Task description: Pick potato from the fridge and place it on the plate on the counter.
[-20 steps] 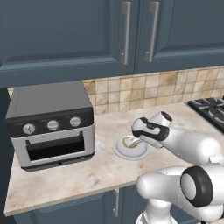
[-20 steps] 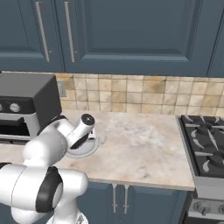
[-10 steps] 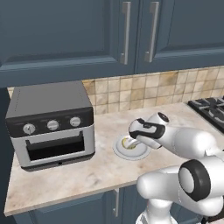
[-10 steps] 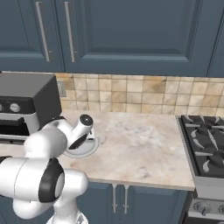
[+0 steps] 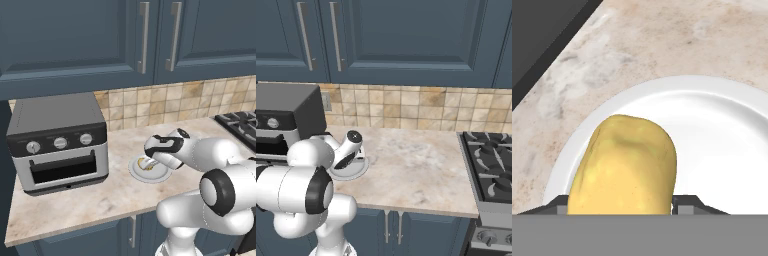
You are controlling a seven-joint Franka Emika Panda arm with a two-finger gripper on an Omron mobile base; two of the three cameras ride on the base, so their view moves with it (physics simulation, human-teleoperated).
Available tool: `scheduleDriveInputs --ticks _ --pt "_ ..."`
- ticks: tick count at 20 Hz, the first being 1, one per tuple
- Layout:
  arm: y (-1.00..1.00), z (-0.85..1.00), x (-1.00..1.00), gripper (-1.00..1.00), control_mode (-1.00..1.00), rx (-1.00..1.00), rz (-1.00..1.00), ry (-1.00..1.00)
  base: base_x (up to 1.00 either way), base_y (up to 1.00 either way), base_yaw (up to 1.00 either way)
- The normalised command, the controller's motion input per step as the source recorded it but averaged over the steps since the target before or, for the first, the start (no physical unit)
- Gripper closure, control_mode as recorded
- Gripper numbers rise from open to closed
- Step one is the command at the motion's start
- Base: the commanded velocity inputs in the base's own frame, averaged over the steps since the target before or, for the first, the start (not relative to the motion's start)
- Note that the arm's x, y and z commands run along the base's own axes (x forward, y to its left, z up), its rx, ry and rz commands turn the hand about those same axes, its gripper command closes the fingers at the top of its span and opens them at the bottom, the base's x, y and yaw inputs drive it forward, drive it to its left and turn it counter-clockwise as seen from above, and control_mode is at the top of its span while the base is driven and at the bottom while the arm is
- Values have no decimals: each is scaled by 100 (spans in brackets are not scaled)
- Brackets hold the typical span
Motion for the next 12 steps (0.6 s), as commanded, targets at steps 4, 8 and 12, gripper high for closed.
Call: scheduleDriveInputs --ticks 4,8,12 --pt "0 0 0 -100 -100 0 0 0 0 0 0" --pt "0 0 0 -100 -100 0 0 0 0 0 0" --pt "0 3 0 -100 -100 0 0 0 0 0 0"
